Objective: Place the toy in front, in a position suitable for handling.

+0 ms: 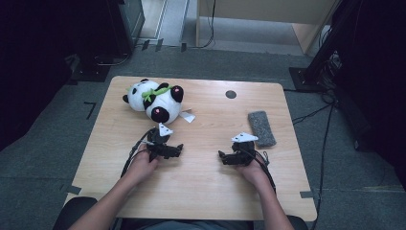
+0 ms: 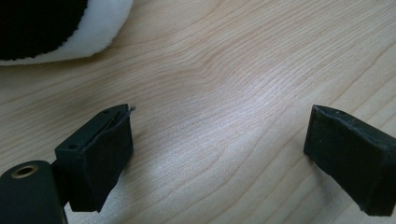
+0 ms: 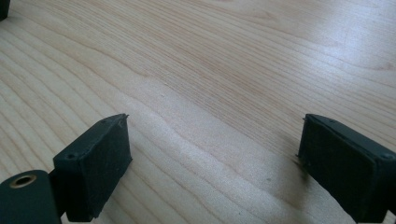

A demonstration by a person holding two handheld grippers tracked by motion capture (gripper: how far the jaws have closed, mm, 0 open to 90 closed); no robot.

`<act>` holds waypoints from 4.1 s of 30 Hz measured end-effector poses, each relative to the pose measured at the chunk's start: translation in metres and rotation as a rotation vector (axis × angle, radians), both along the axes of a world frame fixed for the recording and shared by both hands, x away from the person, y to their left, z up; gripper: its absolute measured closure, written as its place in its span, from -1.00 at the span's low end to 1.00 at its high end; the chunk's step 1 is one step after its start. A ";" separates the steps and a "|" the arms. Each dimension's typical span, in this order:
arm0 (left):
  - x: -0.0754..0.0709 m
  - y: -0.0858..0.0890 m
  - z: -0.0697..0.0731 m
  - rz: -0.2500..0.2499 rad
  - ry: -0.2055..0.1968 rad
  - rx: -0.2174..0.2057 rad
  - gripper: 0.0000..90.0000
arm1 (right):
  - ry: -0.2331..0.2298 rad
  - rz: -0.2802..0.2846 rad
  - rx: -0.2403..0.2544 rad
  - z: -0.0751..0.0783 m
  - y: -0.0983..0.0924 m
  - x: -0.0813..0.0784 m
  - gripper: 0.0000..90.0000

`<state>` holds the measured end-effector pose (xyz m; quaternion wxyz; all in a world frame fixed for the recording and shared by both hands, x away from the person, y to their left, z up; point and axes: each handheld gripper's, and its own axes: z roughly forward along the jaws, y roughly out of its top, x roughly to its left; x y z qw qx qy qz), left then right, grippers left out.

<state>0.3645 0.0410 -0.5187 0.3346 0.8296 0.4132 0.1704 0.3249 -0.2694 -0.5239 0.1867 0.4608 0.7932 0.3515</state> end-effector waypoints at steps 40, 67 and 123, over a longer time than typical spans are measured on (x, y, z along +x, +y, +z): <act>-0.001 -0.002 0.000 -0.009 0.000 0.002 -0.83 | 0.000 0.001 0.000 0.000 0.000 0.000 -0.81; -0.001 0.001 0.018 -0.146 0.034 -0.023 -0.67 | 0.003 -0.056 -0.001 0.000 0.001 -0.002 -0.84; 0.047 0.044 0.118 -0.291 0.029 -0.143 -0.11 | 0.003 -0.052 -0.002 0.000 0.002 -0.002 -0.85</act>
